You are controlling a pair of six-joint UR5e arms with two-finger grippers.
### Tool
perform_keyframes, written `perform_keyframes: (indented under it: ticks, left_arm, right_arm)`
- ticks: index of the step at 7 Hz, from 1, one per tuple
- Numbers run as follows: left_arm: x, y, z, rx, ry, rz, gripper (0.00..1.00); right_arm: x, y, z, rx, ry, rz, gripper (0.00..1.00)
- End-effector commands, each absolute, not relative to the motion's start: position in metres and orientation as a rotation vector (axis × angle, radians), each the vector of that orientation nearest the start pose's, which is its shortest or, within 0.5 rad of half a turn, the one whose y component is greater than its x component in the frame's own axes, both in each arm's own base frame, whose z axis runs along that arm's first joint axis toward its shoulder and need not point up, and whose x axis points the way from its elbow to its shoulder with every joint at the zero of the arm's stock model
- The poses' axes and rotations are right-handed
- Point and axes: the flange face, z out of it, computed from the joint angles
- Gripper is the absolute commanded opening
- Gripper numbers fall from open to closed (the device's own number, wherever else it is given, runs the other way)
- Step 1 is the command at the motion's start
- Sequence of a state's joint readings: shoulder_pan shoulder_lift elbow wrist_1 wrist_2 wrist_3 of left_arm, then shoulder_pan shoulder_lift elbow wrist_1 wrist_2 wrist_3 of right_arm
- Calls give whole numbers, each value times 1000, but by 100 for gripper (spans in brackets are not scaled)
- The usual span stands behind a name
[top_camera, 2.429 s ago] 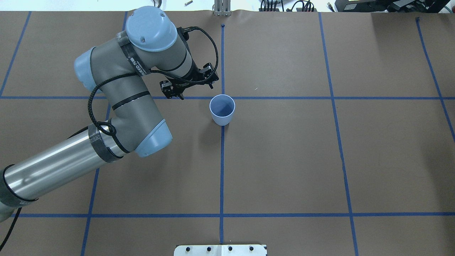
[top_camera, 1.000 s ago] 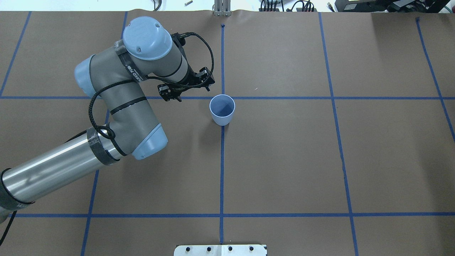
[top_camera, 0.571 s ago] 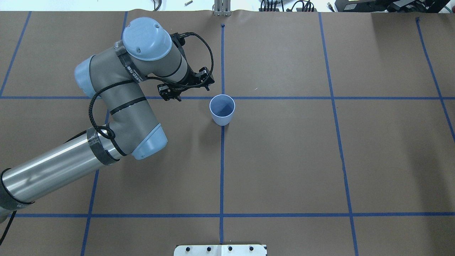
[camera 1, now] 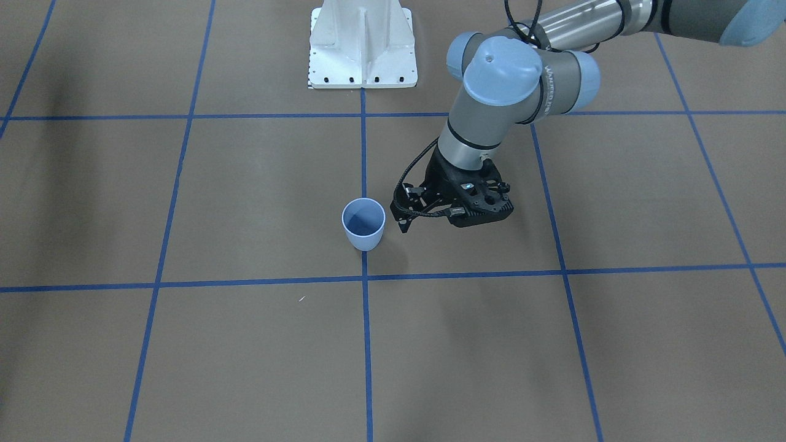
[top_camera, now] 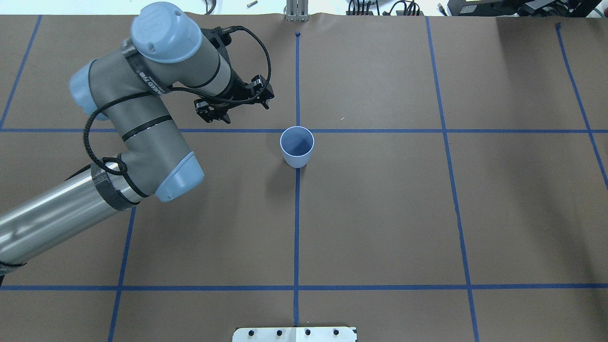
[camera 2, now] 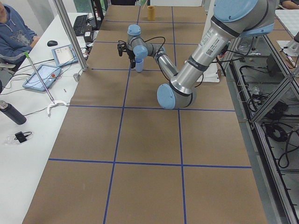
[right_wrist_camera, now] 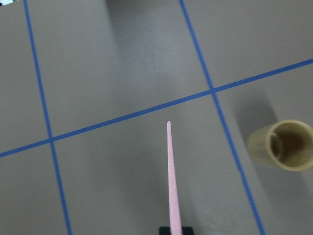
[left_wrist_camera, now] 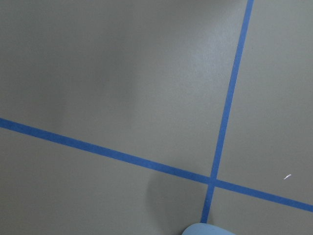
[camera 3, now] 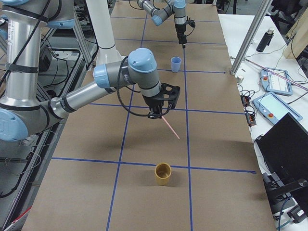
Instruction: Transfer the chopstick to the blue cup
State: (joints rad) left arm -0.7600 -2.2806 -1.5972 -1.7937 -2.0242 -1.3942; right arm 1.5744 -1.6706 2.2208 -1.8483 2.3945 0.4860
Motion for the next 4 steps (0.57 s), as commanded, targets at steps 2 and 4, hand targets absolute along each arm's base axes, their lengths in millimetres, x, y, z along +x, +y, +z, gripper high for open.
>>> perform_keyframes:
  ticks: [2, 4]
  left_arm:
    - [382, -560, 237, 67, 1021, -241, 97]
    - [358, -564, 262, 61, 1009, -221, 97]
  right_arm:
    - [-103, -482, 257, -94, -1021, 394, 0]
    - [-191, -500, 160, -206, -1082, 443, 0]
